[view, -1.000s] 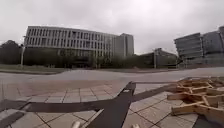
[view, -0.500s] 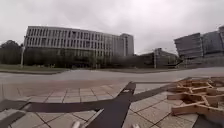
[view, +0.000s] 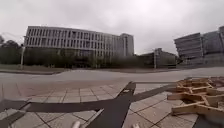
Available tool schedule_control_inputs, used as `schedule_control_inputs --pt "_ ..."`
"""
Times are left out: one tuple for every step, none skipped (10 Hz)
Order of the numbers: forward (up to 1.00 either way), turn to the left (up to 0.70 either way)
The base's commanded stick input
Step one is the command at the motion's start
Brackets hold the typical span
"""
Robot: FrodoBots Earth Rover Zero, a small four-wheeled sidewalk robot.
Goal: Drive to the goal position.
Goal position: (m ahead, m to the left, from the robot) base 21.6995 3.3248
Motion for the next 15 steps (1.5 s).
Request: schedule_control_inputs --pt "0.05 0.0" --pt "0.05 0.0" --pt "0.05 0.0" --pt "0.05 0.0" --pt "0.05 0.0" --pt "0.05 0.0" --pt "0.05 0.0" --pt "0.05 0.0" --pt "0.05 0.0" --pt "0.05 0.0" --pt "0.05 0.0" --pt "0.05 0.0" --pt "0.05 0.0" --pt "0.05 0.0" --pt "0.05 0.0"
